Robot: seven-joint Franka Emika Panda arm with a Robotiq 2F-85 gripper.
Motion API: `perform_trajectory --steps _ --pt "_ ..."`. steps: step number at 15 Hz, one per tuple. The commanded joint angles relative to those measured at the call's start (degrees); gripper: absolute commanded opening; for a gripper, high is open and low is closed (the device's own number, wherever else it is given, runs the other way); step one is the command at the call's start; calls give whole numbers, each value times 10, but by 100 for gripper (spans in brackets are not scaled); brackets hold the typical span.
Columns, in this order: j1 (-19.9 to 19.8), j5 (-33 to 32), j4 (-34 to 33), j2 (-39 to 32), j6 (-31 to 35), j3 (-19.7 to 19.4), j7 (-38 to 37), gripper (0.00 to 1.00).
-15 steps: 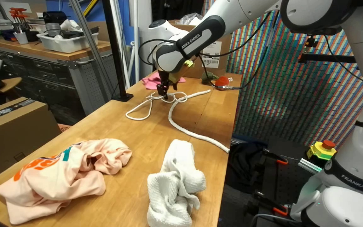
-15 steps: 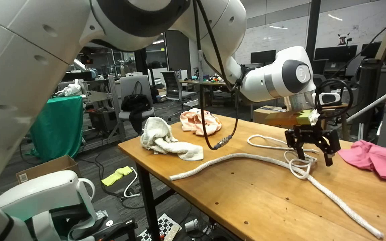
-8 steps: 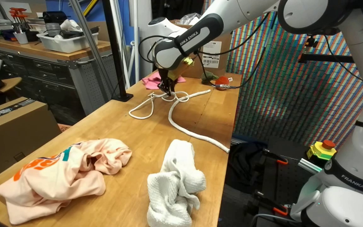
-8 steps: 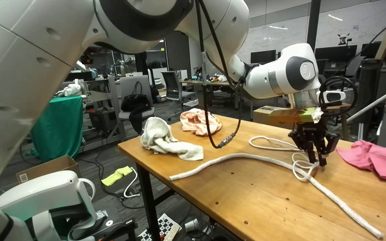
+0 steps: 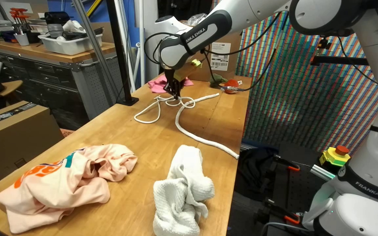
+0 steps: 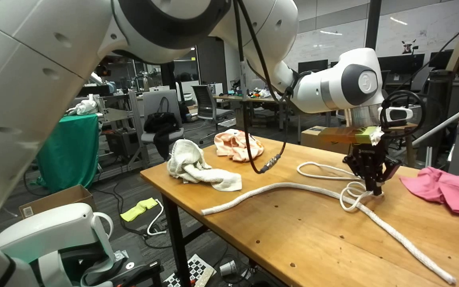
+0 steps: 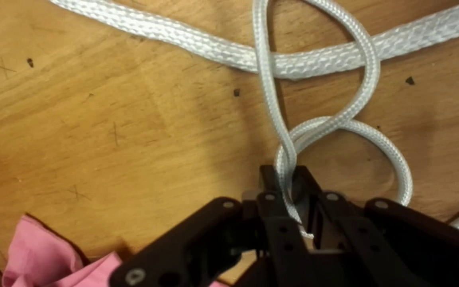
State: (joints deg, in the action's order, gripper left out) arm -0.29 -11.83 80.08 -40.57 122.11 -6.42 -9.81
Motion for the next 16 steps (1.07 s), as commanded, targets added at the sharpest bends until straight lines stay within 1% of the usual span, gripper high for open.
perform_trajectory --steps 1,6,11,14,16 --pt "-1 19 -16 3 -20 15 25 17" --pt "8 38 -13 17 -27 41 40 18" --pt "17 70 -28 23 -47 66 41 18" --pt "29 83 -40 17 -45 69 20 16" --pt "37 83 -46 11 -38 66 4 17"
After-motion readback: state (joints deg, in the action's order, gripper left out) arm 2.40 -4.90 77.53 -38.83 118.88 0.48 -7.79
